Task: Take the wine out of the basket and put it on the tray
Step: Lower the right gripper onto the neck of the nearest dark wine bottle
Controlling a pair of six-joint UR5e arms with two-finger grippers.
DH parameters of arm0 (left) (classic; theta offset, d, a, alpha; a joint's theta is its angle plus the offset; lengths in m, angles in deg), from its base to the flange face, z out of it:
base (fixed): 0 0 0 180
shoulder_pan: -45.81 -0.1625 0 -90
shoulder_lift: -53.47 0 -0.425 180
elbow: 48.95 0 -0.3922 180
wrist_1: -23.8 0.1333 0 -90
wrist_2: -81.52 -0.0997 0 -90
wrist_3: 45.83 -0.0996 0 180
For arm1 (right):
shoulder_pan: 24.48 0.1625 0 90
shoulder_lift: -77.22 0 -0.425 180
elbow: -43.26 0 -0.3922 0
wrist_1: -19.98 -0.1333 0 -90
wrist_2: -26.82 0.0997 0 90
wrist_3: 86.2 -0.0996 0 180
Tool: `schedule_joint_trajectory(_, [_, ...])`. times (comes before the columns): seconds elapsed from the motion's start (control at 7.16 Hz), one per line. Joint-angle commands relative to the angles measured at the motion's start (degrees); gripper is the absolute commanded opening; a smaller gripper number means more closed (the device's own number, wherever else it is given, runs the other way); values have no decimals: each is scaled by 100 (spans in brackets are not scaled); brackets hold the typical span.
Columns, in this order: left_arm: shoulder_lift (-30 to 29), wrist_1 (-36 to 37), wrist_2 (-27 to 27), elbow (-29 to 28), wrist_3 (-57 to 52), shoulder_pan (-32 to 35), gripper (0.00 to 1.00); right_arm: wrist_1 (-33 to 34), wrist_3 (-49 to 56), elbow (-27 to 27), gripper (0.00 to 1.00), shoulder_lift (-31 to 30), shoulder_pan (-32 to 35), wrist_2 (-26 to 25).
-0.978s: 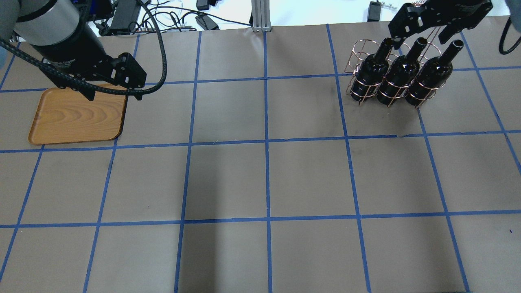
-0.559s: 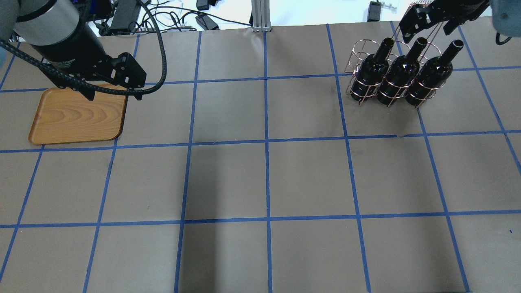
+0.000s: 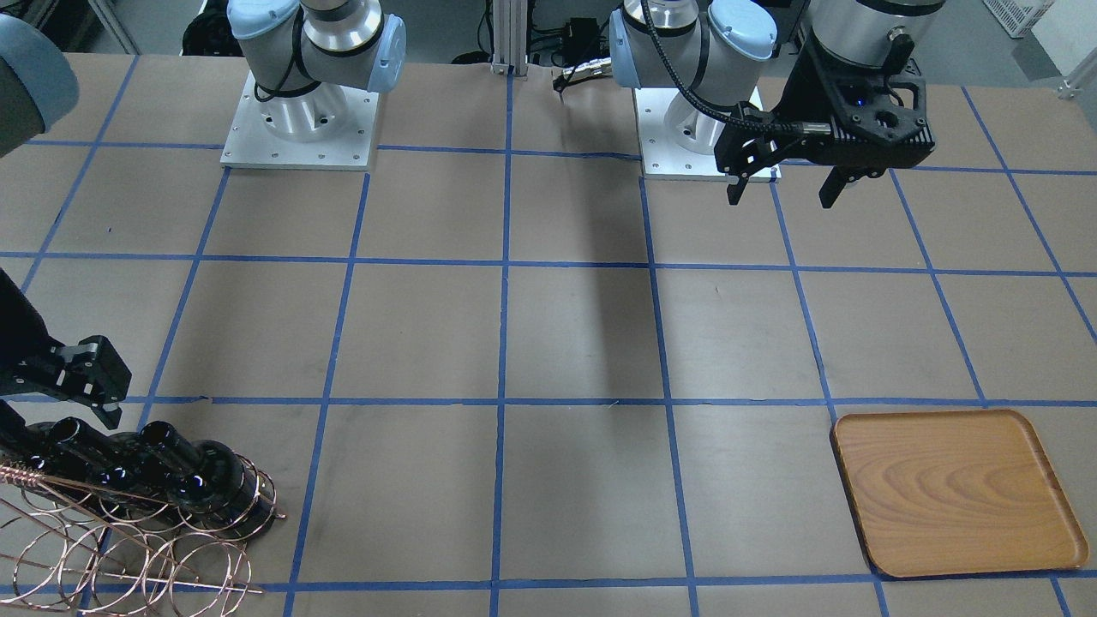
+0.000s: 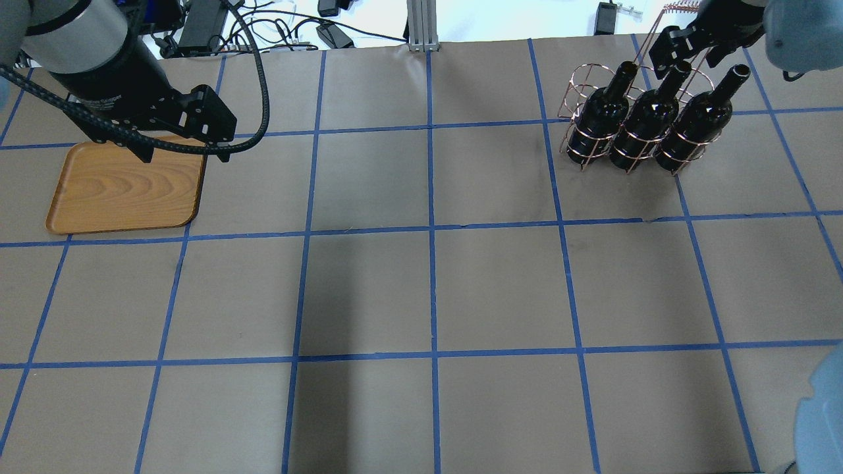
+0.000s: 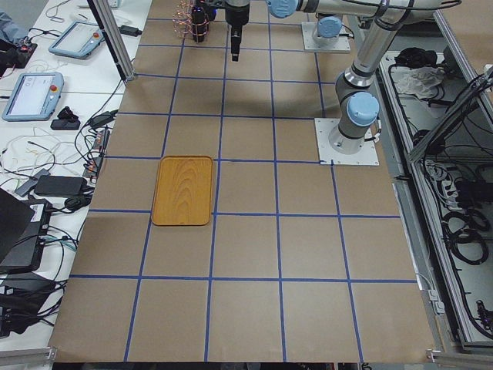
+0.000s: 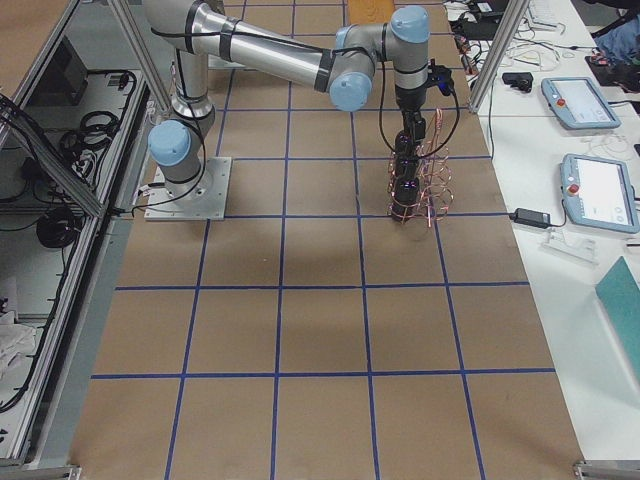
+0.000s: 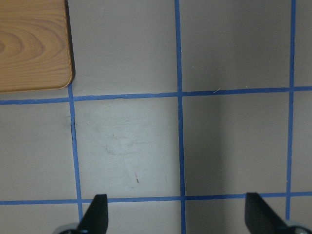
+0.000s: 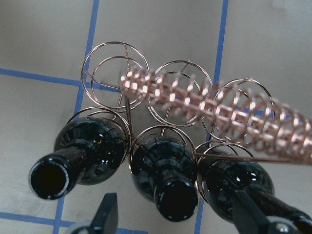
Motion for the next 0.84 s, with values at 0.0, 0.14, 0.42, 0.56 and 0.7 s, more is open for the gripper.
schedule_joint_trajectory(0.0, [7, -2, 0, 0, -3, 0, 100, 63, -20, -3, 75, 138, -4, 39])
schedule_joint_trajectory(0.14, [7, -2, 0, 0, -3, 0, 100, 54, -3, -3, 74, 147, -4, 48])
schedule_joint_trajectory(0.42, [7, -2, 0, 0, -3, 0, 100, 54, -20, -3, 66, 156, -4, 39])
schedule_joint_trajectory(0.56, [7, -2, 0, 0, -3, 0, 100, 46, -12, -3, 54, 156, -4, 30])
schedule_joint_trajectory(0.7, [7, 7, 0, 0, -3, 0, 100, 46, -55, -3, 43, 156, -4, 56])
